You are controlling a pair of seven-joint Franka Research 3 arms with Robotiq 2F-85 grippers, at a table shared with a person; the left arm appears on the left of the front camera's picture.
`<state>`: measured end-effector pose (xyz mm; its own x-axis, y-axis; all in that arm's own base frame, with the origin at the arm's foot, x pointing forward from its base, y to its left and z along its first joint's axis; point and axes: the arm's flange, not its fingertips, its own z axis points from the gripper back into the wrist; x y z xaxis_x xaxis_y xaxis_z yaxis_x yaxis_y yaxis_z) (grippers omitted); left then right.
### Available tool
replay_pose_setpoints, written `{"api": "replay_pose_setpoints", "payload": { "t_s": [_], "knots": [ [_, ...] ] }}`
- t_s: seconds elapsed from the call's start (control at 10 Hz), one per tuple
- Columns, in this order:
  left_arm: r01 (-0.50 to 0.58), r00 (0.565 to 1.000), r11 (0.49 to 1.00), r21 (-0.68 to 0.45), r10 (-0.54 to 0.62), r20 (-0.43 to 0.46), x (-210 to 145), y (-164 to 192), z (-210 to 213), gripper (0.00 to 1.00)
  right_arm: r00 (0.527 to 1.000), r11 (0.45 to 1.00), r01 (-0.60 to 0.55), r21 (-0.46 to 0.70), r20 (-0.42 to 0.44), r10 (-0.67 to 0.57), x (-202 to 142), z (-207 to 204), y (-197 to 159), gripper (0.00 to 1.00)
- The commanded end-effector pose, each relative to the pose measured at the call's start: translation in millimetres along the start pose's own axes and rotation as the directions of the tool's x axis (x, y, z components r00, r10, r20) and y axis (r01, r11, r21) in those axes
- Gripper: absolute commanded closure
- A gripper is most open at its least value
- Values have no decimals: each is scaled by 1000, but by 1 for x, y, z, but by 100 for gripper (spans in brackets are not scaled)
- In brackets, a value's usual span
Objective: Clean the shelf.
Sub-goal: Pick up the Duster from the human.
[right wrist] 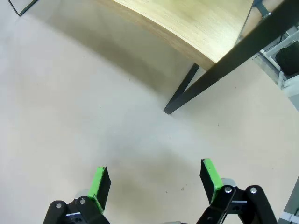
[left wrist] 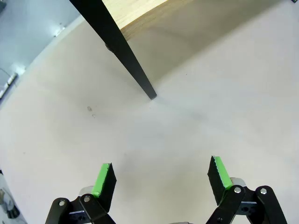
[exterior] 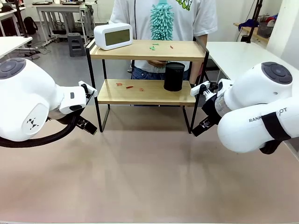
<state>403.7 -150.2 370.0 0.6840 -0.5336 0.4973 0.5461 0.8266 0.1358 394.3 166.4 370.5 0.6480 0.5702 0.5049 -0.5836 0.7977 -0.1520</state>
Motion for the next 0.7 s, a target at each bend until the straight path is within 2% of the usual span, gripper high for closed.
{"api": "replay_pose_setpoints", "payload": {
  "t_s": [0.0, 0.5, 0.6],
  "knots": [
    [1, 1000, 1000, 0, -1, 0, 0, 0, 0, 0, 1000, 1000, 1, 0, 0, -1, 0, 0, 0, 0],
    [0, 1000, 1000, 0, 0, 0, 0, 0, 0, 0, 1000, 1000, 0, 0, 0, 0, 0, 0, 0, 0],
    [57, 993, 989, -138, -70, -90, 4, -3, 18, 0, 999, 993, -24, 113, -40, 29, 6, 19, 3, 0]
  ]
}}
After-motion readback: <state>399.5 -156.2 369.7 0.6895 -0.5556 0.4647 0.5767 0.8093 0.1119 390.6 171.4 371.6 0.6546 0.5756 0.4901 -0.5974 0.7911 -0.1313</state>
